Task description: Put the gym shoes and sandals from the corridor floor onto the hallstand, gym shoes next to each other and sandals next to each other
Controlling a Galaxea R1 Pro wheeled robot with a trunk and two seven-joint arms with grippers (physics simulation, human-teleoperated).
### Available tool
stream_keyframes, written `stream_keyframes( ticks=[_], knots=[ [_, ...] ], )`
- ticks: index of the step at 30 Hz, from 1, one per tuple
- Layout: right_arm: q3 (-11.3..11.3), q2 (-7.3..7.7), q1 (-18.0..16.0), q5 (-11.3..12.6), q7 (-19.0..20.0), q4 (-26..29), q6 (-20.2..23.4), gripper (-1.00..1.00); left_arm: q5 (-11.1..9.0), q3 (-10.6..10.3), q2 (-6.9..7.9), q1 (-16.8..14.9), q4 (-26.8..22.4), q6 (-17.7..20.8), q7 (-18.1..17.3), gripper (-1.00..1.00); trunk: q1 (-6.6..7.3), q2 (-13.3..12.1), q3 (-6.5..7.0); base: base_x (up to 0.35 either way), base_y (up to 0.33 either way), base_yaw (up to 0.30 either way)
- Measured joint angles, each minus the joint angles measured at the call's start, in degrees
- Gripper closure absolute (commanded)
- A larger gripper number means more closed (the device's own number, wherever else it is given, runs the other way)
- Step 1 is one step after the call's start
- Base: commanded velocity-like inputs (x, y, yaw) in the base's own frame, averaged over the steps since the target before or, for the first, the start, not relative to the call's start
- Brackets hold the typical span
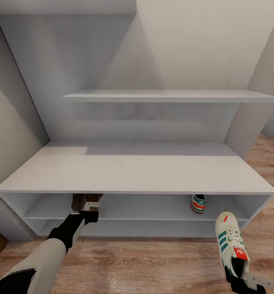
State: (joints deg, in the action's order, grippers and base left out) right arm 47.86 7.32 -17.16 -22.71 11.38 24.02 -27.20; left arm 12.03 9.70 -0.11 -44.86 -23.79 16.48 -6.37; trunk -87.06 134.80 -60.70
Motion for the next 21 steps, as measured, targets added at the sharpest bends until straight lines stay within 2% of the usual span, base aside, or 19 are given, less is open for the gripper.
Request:
stream_keyframes(
  ticks=[5, 21],
  knots=[
    [-0.01, 0.00, 0.00, 0.00, 0.00, -0.01, 0.00, 1.00, 0.06, 0.01, -0.01, -0.02, 0.01, 0.00, 0.00, 1.00, 0.00, 0.00, 0.00, 0.185, 0.091, 0.000],
    [0.00, 0.00, 0.00, 0.00, 0.00, 0.00, 0.00, 1.00, 0.00, 0.04, -0.01, -0.04, 0.01, 0.00, 0.00, 1.00, -0.01, 0.00, 0.00, 0.066, 0.041, 0.000]
  ],
)
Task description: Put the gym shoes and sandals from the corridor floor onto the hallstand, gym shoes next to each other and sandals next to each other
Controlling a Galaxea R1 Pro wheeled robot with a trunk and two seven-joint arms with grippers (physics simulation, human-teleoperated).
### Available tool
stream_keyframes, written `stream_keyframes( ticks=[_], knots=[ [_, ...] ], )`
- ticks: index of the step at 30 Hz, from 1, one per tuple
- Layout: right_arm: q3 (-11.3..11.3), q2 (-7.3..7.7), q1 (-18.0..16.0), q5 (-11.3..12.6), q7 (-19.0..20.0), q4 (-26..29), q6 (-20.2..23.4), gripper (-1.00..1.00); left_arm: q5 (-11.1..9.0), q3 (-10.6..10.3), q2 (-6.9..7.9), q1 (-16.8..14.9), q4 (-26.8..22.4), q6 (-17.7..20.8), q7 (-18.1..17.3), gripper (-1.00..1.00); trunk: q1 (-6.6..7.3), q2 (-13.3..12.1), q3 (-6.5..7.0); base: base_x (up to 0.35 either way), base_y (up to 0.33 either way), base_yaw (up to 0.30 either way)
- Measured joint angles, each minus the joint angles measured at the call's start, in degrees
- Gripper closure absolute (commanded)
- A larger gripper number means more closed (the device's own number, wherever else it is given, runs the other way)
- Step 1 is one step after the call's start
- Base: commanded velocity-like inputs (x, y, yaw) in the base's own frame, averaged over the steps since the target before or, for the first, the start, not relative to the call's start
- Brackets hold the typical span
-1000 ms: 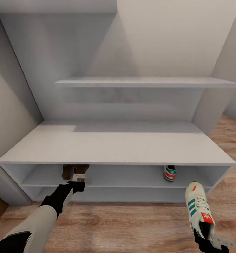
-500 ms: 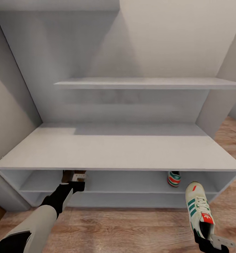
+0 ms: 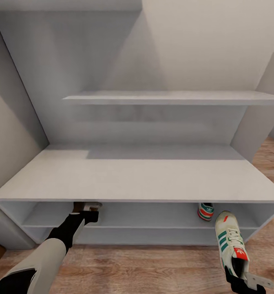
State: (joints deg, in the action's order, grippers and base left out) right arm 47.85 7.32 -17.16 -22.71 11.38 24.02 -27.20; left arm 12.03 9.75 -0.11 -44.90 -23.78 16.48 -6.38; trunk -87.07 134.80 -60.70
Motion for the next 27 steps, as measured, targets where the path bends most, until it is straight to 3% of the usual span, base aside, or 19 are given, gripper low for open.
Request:
stream_keyframes(
  ticks=[19, 20, 27],
  knots=[
    [0.00, 0.00, 0.00, 0.00, 0.00, 0.00, 0.00, 1.00, 0.05, 0.16, 0.07, 0.07, -0.09, -0.02, -0.04, 1.00, 0.00, 0.00, 0.00, 0.041, 0.001, 0.000],
    [0.00, 0.00, 0.00, 0.00, 0.00, 0.00, 0.00, 1.00, 0.05, 0.11, 0.07, 0.05, -0.09, -0.01, 0.00, -1.00, 0.00, 0.00, 0.00, 0.000, 0.000, 0.000],
    [0.00, 0.00, 0.00, 0.00, 0.00, 0.00, 0.00, 1.00, 0.24, 0.26, 0.08, 0.01, -0.07, 0.03, -0.08, -1.00, 0.00, 0.00, 0.00, 0.000, 0.000, 0.000]
  ],
)
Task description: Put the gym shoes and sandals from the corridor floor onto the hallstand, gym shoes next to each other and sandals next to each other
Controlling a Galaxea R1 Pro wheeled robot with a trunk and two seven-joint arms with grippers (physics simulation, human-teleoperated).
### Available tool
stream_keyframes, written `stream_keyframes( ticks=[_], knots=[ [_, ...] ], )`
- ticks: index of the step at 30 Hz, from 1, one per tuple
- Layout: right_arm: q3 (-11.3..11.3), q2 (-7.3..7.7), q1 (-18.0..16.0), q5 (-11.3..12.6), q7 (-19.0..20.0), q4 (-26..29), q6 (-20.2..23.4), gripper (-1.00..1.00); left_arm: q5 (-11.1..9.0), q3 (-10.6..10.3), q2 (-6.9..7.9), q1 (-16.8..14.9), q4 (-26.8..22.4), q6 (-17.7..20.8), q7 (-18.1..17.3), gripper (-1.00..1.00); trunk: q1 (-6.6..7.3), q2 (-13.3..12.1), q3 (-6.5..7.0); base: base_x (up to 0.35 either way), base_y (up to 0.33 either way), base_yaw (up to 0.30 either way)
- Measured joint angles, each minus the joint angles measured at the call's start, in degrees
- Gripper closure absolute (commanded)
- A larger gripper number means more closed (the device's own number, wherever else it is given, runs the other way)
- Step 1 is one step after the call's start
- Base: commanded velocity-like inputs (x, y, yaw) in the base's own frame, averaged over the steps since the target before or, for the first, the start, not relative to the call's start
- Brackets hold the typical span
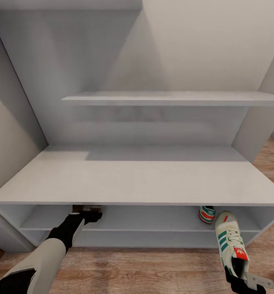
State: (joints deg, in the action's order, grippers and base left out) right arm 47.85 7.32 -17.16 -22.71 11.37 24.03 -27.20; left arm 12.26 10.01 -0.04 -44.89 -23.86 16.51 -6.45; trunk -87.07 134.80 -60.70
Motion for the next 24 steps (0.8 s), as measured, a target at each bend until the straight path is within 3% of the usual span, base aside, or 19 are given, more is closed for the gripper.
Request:
stream_keyframes(
  ticks=[9, 24],
  knots=[
    [0.00, 0.00, 0.00, 0.00, 0.00, 0.00, 0.00, 1.00, 0.04, -0.07, 0.00, 0.08, 0.02, -0.08, -0.13, -1.00, -0.01, 0.00, 0.00, -0.034, 0.000, 0.000],
    [0.00, 0.00, 0.00, -0.02, 0.00, 0.01, 0.00, 1.00, 0.05, -0.21, -0.09, 0.08, 0.02, -0.17, -0.14, -1.00, -0.03, 0.00, 0.00, -0.305, -0.058, 0.000]
  ],
)
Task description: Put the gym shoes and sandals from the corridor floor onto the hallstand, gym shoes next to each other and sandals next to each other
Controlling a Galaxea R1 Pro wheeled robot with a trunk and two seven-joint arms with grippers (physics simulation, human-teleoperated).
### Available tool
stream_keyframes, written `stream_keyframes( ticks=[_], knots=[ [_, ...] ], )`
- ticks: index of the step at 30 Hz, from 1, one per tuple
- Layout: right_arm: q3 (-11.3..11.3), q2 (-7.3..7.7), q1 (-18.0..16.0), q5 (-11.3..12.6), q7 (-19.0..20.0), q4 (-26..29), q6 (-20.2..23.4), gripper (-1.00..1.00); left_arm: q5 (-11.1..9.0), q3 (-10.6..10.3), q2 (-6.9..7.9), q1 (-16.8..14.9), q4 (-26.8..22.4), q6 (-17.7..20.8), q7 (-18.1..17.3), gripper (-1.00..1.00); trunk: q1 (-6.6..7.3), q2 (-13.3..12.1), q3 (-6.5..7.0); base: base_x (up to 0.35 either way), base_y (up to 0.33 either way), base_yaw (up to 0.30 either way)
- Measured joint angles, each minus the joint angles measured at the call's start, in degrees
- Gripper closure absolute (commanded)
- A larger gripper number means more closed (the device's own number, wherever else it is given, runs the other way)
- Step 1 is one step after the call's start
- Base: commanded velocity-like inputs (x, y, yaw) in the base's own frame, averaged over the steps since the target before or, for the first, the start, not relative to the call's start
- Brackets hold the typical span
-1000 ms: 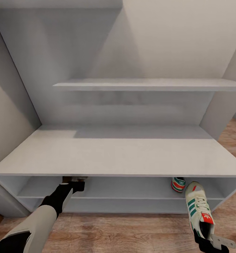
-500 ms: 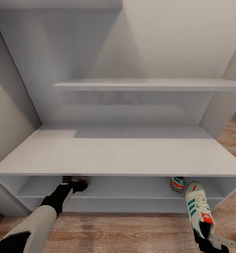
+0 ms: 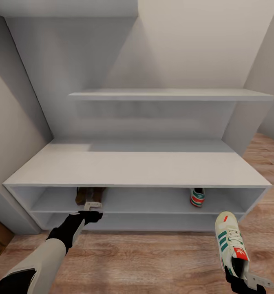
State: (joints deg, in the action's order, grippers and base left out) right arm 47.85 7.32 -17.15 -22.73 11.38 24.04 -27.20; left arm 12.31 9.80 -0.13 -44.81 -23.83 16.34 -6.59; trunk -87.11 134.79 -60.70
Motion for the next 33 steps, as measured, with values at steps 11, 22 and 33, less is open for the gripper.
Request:
stream_keyframes(
  ticks=[11, 22, 33],
  knots=[
    [-0.01, 0.00, 0.00, -0.02, -0.01, -0.03, -0.01, 1.00, -0.33, 0.62, 0.44, 1.86, 0.09, -2.73, -0.44, -1.00, 0.00, 0.00, 0.00, -0.314, -0.054, 0.000],
    [-0.10, -0.14, 0.00, -0.09, -0.01, -0.06, -0.01, 1.00, -3.62, 2.30, 4.11, 13.29, 0.17, -15.11, -7.29, -1.00, 0.02, 0.00, 0.00, -0.237, 0.210, 0.000],
    [-0.10, -0.26, -0.01, -0.10, 0.00, -0.09, -0.01, 1.00, -8.58, 4.09, 9.19, 20.12, 0.34, -23.07, -17.71, -1.00, 0.03, 0.00, 0.00, -0.017, 0.298, 0.000]
  ],
)
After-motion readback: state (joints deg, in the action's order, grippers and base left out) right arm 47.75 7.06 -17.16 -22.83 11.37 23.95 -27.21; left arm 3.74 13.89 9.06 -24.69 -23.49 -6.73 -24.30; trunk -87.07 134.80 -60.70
